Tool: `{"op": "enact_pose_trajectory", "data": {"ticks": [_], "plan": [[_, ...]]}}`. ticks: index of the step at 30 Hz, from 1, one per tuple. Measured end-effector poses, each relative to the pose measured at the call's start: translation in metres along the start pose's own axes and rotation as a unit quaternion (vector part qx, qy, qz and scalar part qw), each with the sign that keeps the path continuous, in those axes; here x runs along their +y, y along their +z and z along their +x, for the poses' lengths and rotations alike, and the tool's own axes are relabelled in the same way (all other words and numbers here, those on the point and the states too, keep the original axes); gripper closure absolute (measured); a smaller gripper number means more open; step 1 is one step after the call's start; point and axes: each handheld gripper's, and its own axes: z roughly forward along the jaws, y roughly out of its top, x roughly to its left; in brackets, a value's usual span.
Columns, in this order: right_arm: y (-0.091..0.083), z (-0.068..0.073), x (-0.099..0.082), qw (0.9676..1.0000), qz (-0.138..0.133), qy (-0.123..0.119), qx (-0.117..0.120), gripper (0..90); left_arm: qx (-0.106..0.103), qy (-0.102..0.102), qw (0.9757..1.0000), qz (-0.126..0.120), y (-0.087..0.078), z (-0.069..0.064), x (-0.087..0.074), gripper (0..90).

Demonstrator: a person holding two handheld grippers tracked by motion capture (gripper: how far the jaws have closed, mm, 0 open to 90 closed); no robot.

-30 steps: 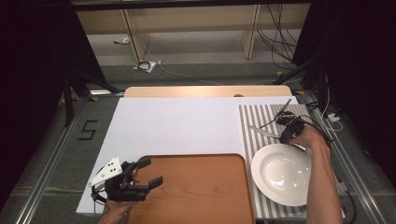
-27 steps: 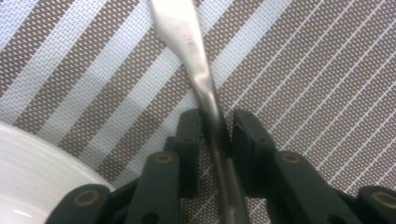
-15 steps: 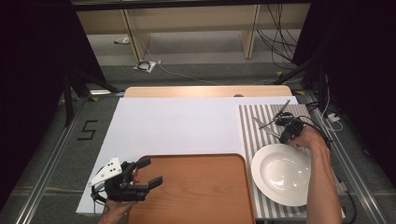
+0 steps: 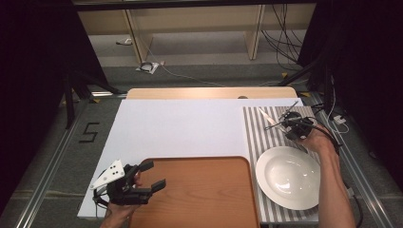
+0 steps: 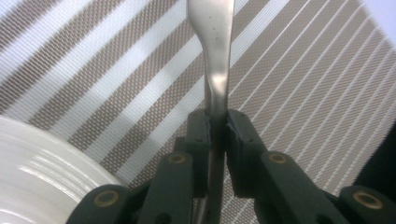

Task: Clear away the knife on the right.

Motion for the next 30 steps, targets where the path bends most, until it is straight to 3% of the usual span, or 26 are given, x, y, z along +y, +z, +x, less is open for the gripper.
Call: {"op": "enact_pose_trajectory", "data": {"ticks": [2,3,7,11,12,18,19,21,22,24,25,26,27,28,29,30], "plan": [[-0.006,-0.001,-0.001,0.9999,-0.01,-0.007,0.001,80.9,0.001,0.0,1.0,0.001,0.0,0.0,0.0,15.6],[-0.008,-0.001,-0.001,0.9998,-0.011,-0.011,-0.014,80.9,0.001,0.0,1.0,0.001,0.0,0.0,0.0,15.6],[-0.017,-0.002,-0.003,0.9992,-0.034,-0.005,-0.018,80.9,0.001,0.001,1.0,0.0,0.0,0.0,0.0,15.6],[-0.029,0.002,-0.005,0.9979,-0.058,-0.004,-0.028,80.8,0.001,0.0,1.0,0.001,0.0,0.0,0.0,15.6],[-0.035,0.005,-0.006,0.9967,-0.075,-0.004,-0.032,80.8,0.001,0.0,1.0,0.002,0.0,0.0,0.0,15.6],[-0.05,0.014,-0.007,0.9939,-0.101,-0.007,-0.044,80.8,0.001,0.001,1.0,0.003,0.001,0.0,0.0,15.6],[-0.058,0.017,-0.01,0.9915,-0.122,-0.001,-0.045,80.8,0.001,0.0,1.0,0.003,0.001,0.0,0.0,15.6],[-0.06,0.019,-0.011,0.9904,-0.13,-0.002,-0.046,80.8,0.001,0.002,1.0,0.004,0.0,0.001,0.0,15.6],[-0.068,0.024,-0.016,0.987,-0.154,0.008,-0.047,80.8,0.002,0.001,1.0,0.004,0.0,0.001,0.0,15.6],[-0.071,0.025,-0.017,0.9854,-0.163,0.011,-0.048,80.8,0.002,0.0,1.0,0.004,0.0,0.001,0.0,15.6],[-0.075,0.028,-0.02,0.9833,-0.175,0.015,-0.049,80.8,0.002,-0.001,1.0,0.004,0.001,0.001,-0.001,15.6],[-0.083,0.034,-0.024,0.979,-0.198,0.022,-0.042,80.8,0.001,-0.001,1.0,0.004,0.001,0.001,-0.001,15.6],[-0.083,0.034,-0.024,0.979,-0.198,0.022,-0.042,80.8,0.001,-0.001,1.0,0.004,0.001,0.001,-0.001,15.6],[-0.091,0.042,-0.029,0.9719,-0.232,0.024,-0.029,80.8,0.001,0.0,1.0,0.004,0.001,0.001,-0.001,15.6],[-0.091,0.042,-0.029,0.9719,-0.232,0.024,-0.029,80.8,0.001,0.0,1.0,0.004,0.001,0.001,-0.001,15.6],[-0.094,0.045,-0.031,0.9686,-0.246,0.026,-0.023,80.8,0.002,0.0,1.0,0.005,0.001,0.001,-0.001,15.6]]}}
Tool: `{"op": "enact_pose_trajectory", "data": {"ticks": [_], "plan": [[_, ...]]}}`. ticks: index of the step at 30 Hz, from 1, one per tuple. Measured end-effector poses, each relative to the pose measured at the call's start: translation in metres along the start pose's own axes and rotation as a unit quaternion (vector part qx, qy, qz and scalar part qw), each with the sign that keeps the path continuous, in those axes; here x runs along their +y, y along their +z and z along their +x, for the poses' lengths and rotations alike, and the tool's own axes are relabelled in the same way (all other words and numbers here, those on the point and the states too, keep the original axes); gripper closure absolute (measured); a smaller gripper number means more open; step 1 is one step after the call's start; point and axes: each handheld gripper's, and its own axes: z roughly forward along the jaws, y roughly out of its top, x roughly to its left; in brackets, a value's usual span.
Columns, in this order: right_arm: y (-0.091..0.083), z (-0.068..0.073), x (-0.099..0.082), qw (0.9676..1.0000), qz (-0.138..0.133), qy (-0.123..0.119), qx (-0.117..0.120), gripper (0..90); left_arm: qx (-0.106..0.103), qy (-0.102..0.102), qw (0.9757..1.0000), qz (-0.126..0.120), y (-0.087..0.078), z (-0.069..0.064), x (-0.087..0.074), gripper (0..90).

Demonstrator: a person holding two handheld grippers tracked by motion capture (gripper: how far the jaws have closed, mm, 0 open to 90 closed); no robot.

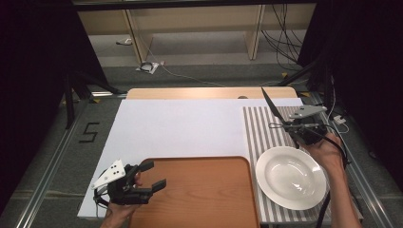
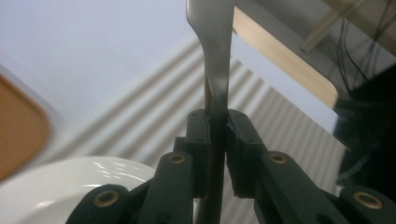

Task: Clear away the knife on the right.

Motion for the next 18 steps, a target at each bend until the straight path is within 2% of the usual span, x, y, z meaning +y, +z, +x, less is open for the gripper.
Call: {"op": "enact_pose_trajectory", "data": {"ticks": [1,2,3,4,6,10,11,15,18], "plan": [[-0.009,0.007,-0.001,0.9992,-0.034,0.016,0.011,80.8,0.001,0.0,1.0,0.0,0.0,0.0,0.0,15.6],[-0.011,0.009,-0.002,0.9982,-0.051,0.02,0.022,80.9,0.001,-0.002,1.0,-0.002,-0.001,0.0,0.0,15.6],[-0.011,0.009,-0.002,0.9982,-0.051,0.02,0.022,80.9,0.001,-0.002,1.0,-0.002,-0.001,0.0,0.0,15.6],[-0.013,0.012,-0.001,0.9975,-0.056,0.023,0.035,80.9,0.001,0.0,1.0,-0.002,-0.001,0.0,0.001,15.6],[-0.017,0.02,0.001,0.9972,-0.063,0.021,0.036,80.8,0.0,0.002,1.0,-0.004,-0.002,-0.001,0.001,15.6],[-0.028,0.038,0.001,0.9934,-0.086,0.035,0.068,80.8,-0.002,0.002,1.0,-0.008,-0.004,-0.001,0.002,15.6],[-0.028,0.038,0.001,0.9934,-0.086,0.035,0.068,80.8,-0.002,0.002,1.0,-0.008,-0.004,-0.001,0.002,15.6],[-0.039,0.048,-0.001,0.9882,-0.104,0.058,0.097,80.8,-0.003,0.006,0.9999,-0.01,-0.005,-0.002,0.003,15.6],[-0.046,0.059,0.0,0.985,-0.111,0.059,0.118,80.8,-0.003,0.005,0.9999,-0.01,-0.004,-0.002,0.003,15.6]]}}
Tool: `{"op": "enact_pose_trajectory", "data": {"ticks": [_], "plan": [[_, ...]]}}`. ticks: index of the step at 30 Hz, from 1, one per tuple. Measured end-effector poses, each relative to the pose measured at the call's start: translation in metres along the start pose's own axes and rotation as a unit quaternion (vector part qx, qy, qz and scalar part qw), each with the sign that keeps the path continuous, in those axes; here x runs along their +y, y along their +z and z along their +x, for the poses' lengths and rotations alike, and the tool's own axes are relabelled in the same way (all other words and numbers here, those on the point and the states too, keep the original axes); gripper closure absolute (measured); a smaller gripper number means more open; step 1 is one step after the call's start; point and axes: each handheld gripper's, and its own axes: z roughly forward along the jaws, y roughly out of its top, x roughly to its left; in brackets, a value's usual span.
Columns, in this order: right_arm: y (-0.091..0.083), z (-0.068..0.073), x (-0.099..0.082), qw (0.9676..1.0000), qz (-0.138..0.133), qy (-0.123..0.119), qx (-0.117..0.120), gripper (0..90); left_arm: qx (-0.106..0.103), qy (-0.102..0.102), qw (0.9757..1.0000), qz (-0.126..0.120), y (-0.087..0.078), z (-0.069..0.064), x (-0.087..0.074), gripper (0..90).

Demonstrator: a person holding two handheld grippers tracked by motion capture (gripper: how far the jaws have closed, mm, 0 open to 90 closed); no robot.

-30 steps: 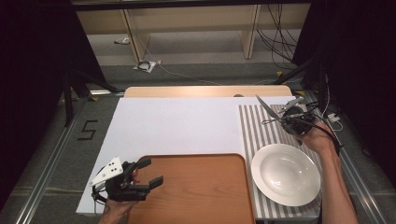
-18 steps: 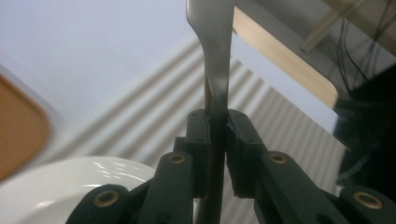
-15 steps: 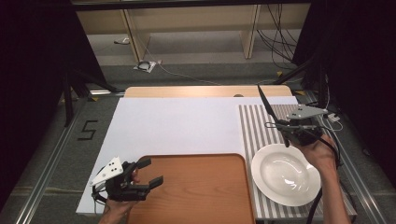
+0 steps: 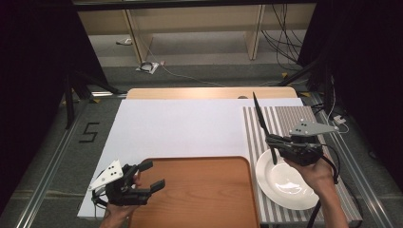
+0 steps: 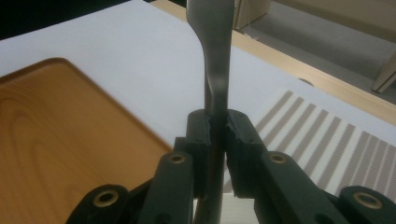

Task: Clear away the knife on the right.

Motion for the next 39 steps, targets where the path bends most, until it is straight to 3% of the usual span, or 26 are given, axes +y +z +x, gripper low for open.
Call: {"op": "enact_pose_trajectory", "data": {"ticks": [4,6,12,20,22,30,39], "plan": [[-0.003,0.008,0.0,0.9999,-0.004,0.007,0.009,80.8,-0.001,0.0,1.0,0.0,0.0,0.0,0.0,15.6],[-0.004,0.017,0.0,0.9992,-0.006,0.016,0.037,80.8,-0.001,-0.001,1.0,0.0,0.0,0.0,0.0,15.6],[0.0,0.032,-0.002,0.9964,-0.005,0.03,0.079,80.8,0.0,-0.001,1.0,0.0,0.0,0.0,0.0,15.6],[0.007,0.049,-0.007,0.9944,0.01,0.024,0.102,80.8,0.0,0.001,1.0,0.0,0.0,0.0,0.0,15.6],[0.01,0.054,-0.01,0.9925,0.013,0.027,0.119,80.7,0.001,0.0,1.0,-0.001,-0.001,0.0,0.0,15.6],[0.015,0.069,-0.016,0.9897,0.03,0.029,0.137,80.8,0.0,-0.001,1.0,-0.002,0.0,0.0,0.0,15.6],[0.029,0.089,-0.027,0.9843,0.063,0.024,0.163,80.7,0.0,-0.003,1.0,-0.002,0.0,0.001,0.0,15.6]]}}
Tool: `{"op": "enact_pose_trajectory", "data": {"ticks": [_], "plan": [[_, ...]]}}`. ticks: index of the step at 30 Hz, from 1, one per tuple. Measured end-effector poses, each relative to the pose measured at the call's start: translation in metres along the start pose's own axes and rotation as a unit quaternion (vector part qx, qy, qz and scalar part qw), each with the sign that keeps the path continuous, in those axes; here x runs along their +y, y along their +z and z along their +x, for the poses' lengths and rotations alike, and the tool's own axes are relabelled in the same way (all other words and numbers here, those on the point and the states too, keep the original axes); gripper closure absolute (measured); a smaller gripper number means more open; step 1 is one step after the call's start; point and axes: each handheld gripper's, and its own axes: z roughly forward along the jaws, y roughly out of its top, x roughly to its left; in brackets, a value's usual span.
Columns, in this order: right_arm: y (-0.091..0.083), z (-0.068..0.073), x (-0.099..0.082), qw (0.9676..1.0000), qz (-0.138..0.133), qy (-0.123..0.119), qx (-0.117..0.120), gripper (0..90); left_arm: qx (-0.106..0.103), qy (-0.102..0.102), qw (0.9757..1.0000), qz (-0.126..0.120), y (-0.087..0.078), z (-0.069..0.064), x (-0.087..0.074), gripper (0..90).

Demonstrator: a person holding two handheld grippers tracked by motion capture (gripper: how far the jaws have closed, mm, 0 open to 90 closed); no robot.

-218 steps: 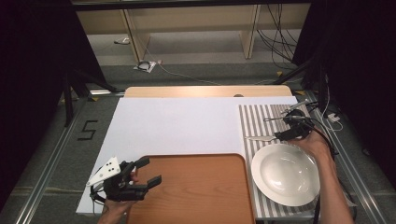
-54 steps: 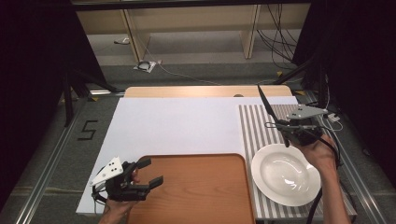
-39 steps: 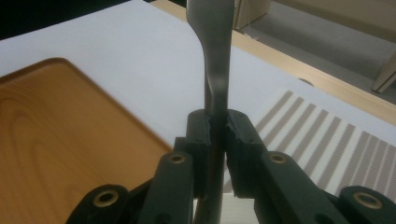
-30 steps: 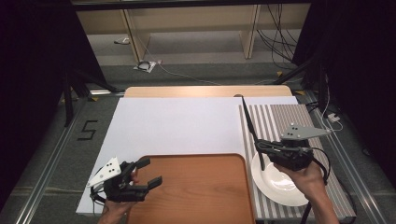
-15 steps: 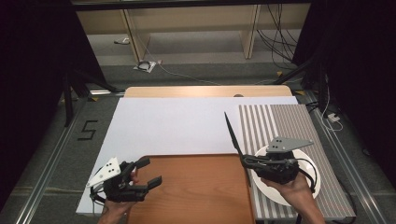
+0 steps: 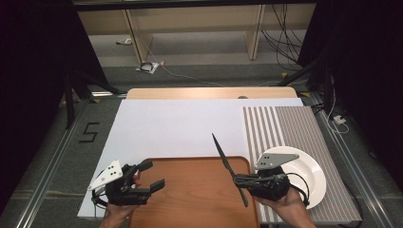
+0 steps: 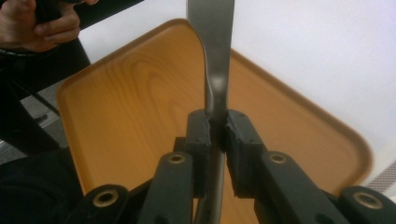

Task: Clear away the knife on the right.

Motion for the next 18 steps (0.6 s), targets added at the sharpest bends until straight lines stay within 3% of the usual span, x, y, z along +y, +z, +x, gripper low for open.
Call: {"op": "enact_pose_trajectory", "data": {"ticks": [8,18], "plan": [[0.012,0.01,-0.005,0.9994,0.034,0.002,-0.002,80.7,0.0,0.0,1.0,0.0,0.0,0.0,0.0,15.6],[0.031,0.018,-0.012,0.9953,0.096,0.013,-0.008,80.7,0.0,0.001,1.0,0.0,0.0,0.0,0.0,15.6]]}}
